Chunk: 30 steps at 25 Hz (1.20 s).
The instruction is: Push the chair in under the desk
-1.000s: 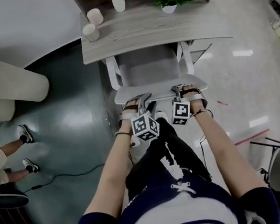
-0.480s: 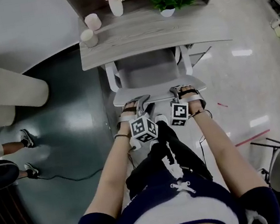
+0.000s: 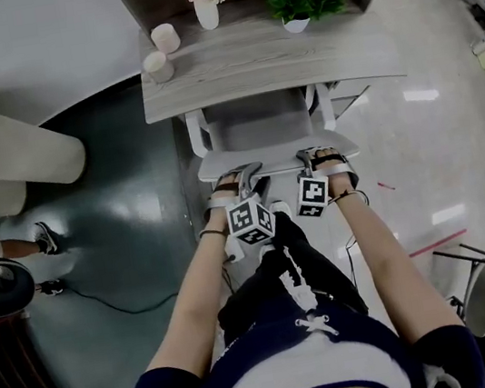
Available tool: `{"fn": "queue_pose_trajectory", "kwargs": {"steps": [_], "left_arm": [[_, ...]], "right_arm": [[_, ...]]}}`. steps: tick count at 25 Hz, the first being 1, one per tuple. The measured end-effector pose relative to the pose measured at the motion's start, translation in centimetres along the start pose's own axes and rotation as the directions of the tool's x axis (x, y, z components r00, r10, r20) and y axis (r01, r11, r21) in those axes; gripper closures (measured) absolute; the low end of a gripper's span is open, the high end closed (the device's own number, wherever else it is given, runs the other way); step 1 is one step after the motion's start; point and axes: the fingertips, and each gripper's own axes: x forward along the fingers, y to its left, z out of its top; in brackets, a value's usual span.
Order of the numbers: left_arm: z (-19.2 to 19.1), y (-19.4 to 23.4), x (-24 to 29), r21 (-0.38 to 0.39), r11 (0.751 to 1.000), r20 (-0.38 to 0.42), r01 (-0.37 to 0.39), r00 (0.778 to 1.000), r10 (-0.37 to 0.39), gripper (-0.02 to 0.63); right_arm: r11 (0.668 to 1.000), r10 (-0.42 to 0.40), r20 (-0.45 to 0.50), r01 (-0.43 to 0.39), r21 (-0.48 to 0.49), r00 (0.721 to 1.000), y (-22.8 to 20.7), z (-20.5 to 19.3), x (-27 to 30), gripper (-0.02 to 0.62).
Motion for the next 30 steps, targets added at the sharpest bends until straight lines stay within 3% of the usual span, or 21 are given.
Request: {"fn": "queue_pose_trajectory", "kwargs": {"steps": [24,30], "left_arm": [[0.0,2.0,1.1,-0.004,1.0,-0.007,0.001,1.0,-0.001,0.446],[0.0,1.9,1.3,-0.033,0.998,-0.019,0.055,0.998,-0.056,0.453]], "right_arm": [[1.0,-0.007,0.005,0.007,-0.004,1.0,-1.9,-0.1,1.2,0.583],[0.997,-0.078,-0.021,0.078,0.022,0.997,-2.6,-0.5,1.2,0.581]]}}
